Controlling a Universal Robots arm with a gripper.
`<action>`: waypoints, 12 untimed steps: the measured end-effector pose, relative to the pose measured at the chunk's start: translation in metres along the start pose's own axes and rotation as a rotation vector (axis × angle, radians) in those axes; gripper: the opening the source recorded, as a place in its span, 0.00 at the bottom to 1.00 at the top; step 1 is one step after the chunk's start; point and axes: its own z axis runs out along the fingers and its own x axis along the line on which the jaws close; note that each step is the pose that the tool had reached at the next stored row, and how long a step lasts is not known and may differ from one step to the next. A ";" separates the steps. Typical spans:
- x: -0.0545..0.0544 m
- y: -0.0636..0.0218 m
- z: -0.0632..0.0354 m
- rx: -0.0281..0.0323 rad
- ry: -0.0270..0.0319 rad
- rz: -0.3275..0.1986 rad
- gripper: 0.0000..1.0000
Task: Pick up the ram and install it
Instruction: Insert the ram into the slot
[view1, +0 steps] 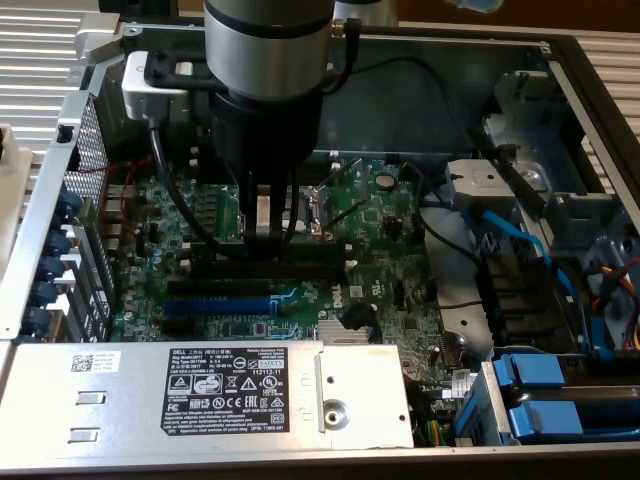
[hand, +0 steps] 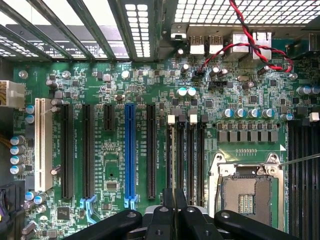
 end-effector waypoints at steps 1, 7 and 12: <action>0.000 -0.0002 0.0000 -0.0013 0.0000 0.000 0.12; 0.000 -0.0004 0.0000 -0.0028 0.0000 0.000 0.12; 0.000 -0.0010 0.0001 -0.0031 0.0002 0.000 0.12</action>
